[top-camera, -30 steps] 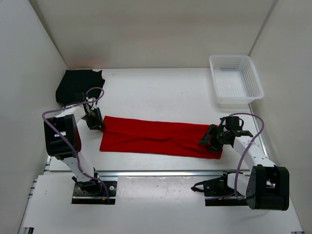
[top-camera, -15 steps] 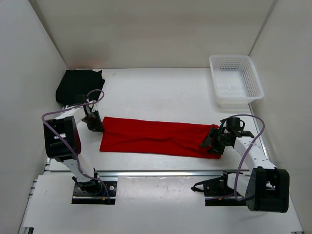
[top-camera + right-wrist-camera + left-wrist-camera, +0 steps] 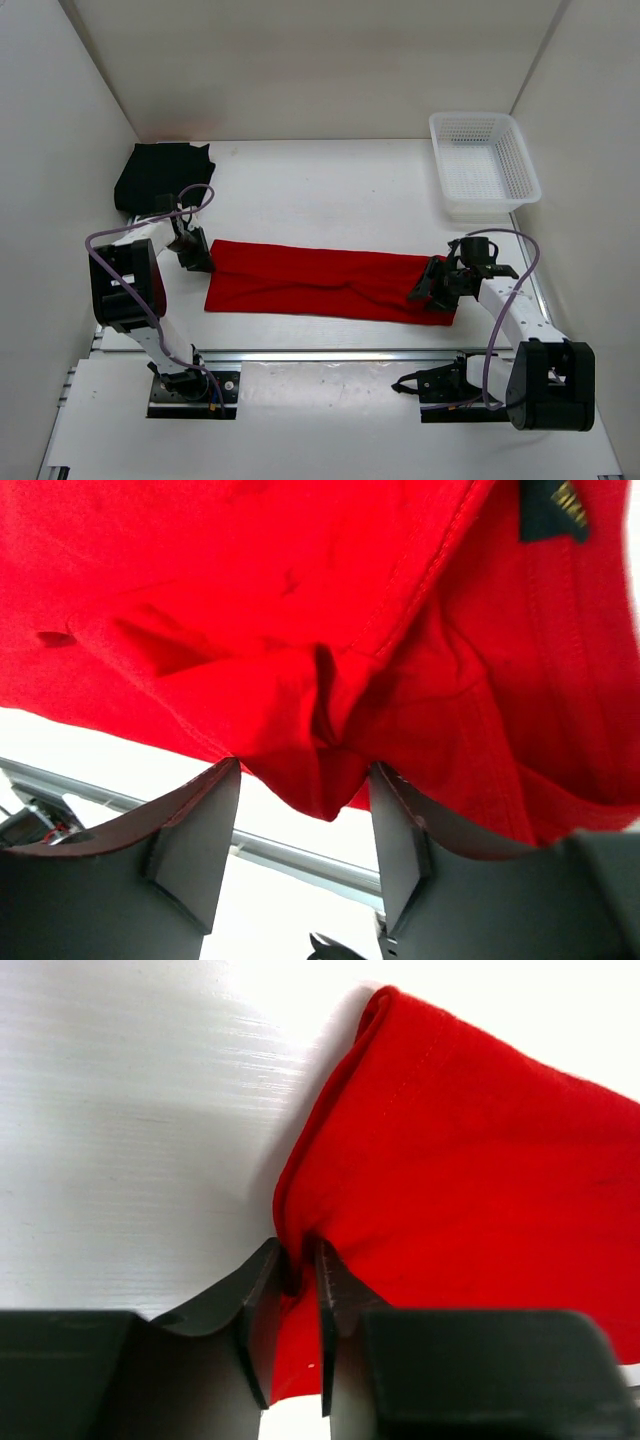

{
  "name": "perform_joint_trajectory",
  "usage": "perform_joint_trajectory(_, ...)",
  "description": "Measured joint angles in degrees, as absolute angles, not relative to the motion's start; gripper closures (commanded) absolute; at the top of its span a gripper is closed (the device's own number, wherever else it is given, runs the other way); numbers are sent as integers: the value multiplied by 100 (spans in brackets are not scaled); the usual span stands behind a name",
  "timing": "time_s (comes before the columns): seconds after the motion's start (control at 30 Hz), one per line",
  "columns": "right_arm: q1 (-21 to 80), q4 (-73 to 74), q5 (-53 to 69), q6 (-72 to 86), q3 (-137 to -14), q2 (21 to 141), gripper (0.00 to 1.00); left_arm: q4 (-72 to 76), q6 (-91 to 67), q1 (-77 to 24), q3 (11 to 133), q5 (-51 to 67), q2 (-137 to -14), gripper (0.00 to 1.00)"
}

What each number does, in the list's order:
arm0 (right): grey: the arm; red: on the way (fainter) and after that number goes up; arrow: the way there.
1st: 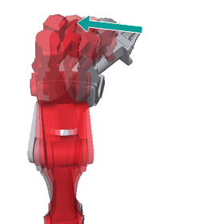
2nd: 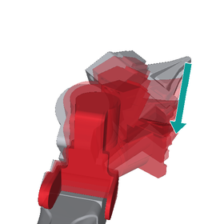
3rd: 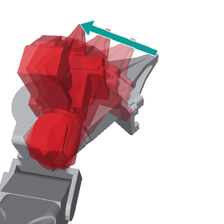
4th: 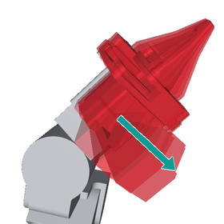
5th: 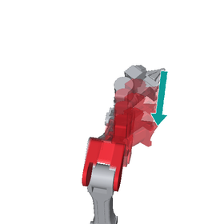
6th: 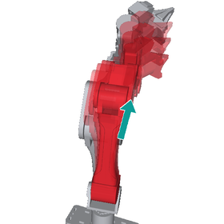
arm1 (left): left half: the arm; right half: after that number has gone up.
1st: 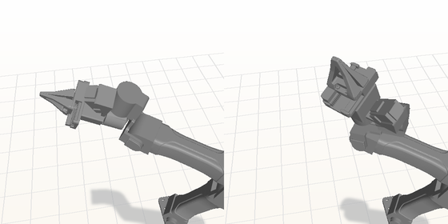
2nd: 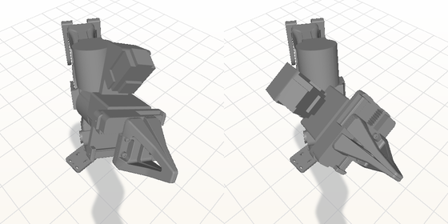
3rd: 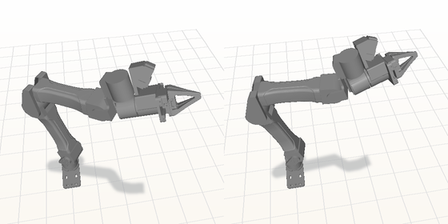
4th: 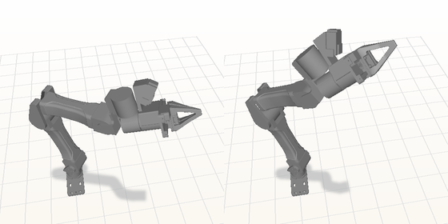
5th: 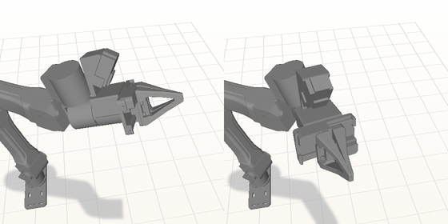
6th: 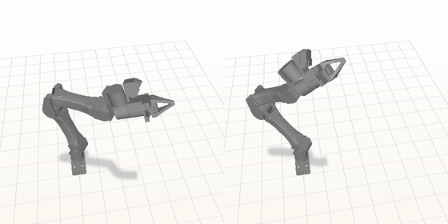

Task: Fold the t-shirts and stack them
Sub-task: Fold the other side of the tshirt into a rectangle

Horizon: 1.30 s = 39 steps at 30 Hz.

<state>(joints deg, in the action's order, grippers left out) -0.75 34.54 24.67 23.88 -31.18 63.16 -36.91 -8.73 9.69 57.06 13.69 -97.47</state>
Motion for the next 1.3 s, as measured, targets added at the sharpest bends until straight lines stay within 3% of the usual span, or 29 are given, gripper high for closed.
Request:
perform_joint_trajectory(0.17,16,3533,2204,2130,-3356,6469,40,-3732,-838,965,5706,1299,-9717,66)
perform_joint_trajectory(0.3,126,3531,2165,1999,-3395,6532,39,-3730,-840,963,5706,1286,-9701,70)
perform_joint_trajectory(0.5,244,3411,2294,2051,-3385,6657,63,-3728,-867,958,5706,1275,-9701,82)
perform_joint_trajectory(0.63,255,3374,2416,2123,-3371,6678,100,-3726,-904,958,5706,1251,-9701,88)
perform_joint_trajectory(0.83,34,3361,2720,2171,-3382,6694,100,-3726,-906,956,5706,1253,-9701,100)
perform_joint_trajectory(1.3,-154,3048,3214,2224,-5186,8018,100,-3754,-858,952,6519,1302,-9771,100)
